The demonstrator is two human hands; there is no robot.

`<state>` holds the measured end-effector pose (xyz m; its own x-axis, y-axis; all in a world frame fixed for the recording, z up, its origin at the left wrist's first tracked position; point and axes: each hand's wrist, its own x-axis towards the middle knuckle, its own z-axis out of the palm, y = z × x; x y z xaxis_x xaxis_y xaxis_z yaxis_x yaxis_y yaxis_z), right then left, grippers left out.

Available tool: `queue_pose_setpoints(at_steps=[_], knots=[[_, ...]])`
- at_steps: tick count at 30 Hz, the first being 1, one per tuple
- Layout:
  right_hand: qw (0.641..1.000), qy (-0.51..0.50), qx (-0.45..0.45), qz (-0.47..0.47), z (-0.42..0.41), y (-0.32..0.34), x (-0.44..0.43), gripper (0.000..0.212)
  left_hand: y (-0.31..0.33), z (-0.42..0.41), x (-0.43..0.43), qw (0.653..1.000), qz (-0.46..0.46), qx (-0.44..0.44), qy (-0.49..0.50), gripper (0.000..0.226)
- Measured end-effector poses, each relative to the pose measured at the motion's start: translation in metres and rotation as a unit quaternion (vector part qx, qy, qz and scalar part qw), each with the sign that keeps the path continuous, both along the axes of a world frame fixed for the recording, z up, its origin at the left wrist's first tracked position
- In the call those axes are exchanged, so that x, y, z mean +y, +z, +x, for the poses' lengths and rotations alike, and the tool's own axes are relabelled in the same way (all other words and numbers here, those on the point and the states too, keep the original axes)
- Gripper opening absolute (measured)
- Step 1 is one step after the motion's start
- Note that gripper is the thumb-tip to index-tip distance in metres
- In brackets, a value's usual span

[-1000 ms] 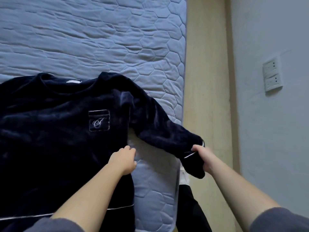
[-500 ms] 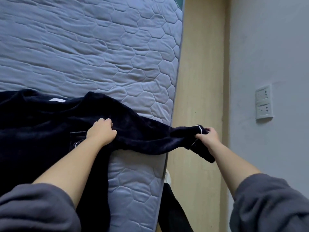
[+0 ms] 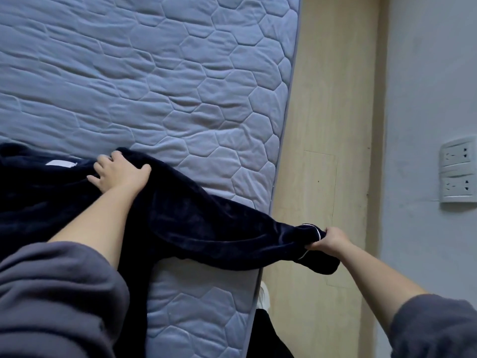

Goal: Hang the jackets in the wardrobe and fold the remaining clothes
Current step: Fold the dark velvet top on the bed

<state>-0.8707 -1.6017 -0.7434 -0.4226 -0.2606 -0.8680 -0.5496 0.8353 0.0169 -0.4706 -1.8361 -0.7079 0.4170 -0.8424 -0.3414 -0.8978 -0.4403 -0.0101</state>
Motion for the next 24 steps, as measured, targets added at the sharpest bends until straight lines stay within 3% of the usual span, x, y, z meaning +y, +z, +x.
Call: queue_pose_setpoints(at_steps=[6, 10, 13, 15, 17, 20, 22, 24], knots=[[1.0, -0.007, -0.018, -0.014, -0.009, -0.005, 0.009, 0.044, -0.005, 0.001, -0.017, 0.999, 0.038, 0.018, 0.004, 0.042], [0.997, -0.041, -0.045, -0.051, -0.004, 0.001, 0.013, 0.043, -0.003, -0.009, -0.015, 0.997, 0.035, 0.028, 0.065, 0.064], [0.998, -0.014, -0.043, -0.044, 0.0, 0.003, 0.011, 0.039, -0.002, -0.007, -0.013, 0.997, 0.029, 0.038, 0.059, 0.06], [1.0, 0.005, -0.024, -0.012, 0.003, 0.002, 0.01, 0.035, 0.001, 0.0, -0.019, 0.991, 0.002, 0.106, 0.084, 0.054], [0.999, 0.027, 0.013, 0.016, 0.007, -0.001, 0.009, 0.026, 0.009, 0.008, -0.036, 0.977, -0.082, 0.18, 0.085, 0.044], [0.991, 0.029, 0.124, 0.04, 0.016, -0.004, 0.005, 0.021, 0.025, 0.011, -0.068, 0.913, -0.217, 0.331, 0.099, 0.032], [0.985, 0.013, 0.16, 0.065, 0.023, -0.009, 0.004, 0.022, 0.026, 0.008, -0.075, 0.864, -0.195, 0.445, 0.133, 0.043], [0.975, 0.029, 0.19, 0.115, 0.029, -0.011, 0.001, 0.023, 0.019, 0.004, -0.069, 0.889, -0.118, 0.425, 0.12, 0.06]])
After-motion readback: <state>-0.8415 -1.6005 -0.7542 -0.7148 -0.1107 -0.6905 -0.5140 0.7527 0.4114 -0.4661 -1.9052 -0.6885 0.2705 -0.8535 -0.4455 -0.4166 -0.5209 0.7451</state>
